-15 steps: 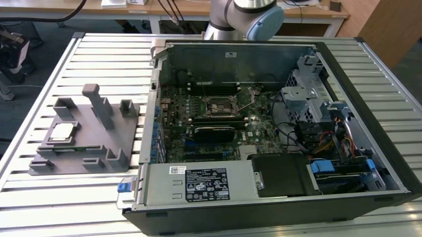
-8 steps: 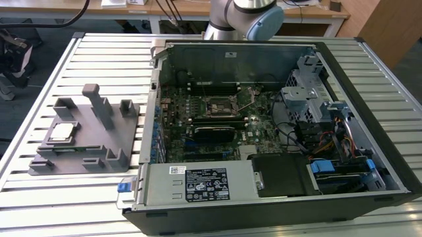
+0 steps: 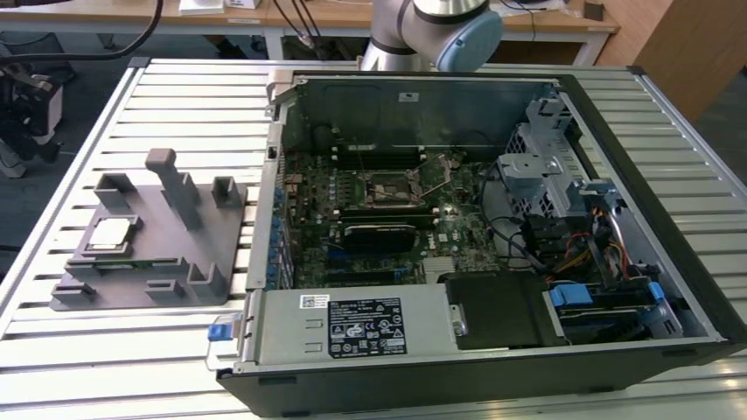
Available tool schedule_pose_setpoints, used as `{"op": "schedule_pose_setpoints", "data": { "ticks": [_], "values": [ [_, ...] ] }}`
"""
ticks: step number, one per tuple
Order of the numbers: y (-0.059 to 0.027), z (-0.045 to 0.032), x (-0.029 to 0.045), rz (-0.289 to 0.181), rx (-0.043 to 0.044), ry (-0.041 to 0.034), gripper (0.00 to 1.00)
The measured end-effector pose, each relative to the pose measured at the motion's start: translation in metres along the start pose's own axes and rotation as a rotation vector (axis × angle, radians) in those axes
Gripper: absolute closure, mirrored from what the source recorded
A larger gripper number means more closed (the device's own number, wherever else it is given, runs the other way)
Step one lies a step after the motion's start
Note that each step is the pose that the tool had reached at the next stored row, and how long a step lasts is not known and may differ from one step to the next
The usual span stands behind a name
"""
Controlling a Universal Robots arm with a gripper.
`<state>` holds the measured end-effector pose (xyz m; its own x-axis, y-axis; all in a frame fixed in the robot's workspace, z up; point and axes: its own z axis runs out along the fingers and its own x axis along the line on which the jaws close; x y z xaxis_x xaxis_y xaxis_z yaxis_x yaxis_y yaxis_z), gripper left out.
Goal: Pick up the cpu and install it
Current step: 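Pick up the cpu and move it towards the insertion slot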
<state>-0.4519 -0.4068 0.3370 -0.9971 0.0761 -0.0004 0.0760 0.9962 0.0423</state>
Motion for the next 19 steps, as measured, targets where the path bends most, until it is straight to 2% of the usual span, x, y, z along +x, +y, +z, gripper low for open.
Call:
{"op": "schedule_pose_setpoints", "data": {
  "ticks": [1, 2, 4, 5, 7, 8, 10, 13, 14, 19],
  "values": [
    [-0.0004, 0.0010, 0.0000, 0.000, 0.0003, 0.0027, 0.69],
    [-0.0010, 0.0020, -0.0001, -0.002, 0.0003, 0.0040, 0.69],
    [-0.0022, 0.0042, -0.0001, -0.006, 0.0007, 0.0089, 0.58],
    [-0.0025, 0.0049, -0.0001, -0.012, 0.0009, 0.0106, 0.58],
    [-0.0028, 0.0060, -0.0001, -0.023, 0.0011, 0.0128, 0.46],
    [-0.0030, 0.0067, -0.0002, -0.026, 0.0013, 0.0153, 0.46],
    [-0.0032, 0.0087, -0.0002, -0.028, 0.0015, 0.0210, 0.35],
    [-0.0037, 0.0126, -0.0002, -0.028, 0.0009, 0.0239, 0.29],
    [-0.0039, 0.0140, -0.0002, -0.028, 0.0009, 0.0239, 0.22],
    [-0.0048, 0.0209, -0.0003, -0.029, 0.0008, 0.0240, 0.22]
  ]
}}
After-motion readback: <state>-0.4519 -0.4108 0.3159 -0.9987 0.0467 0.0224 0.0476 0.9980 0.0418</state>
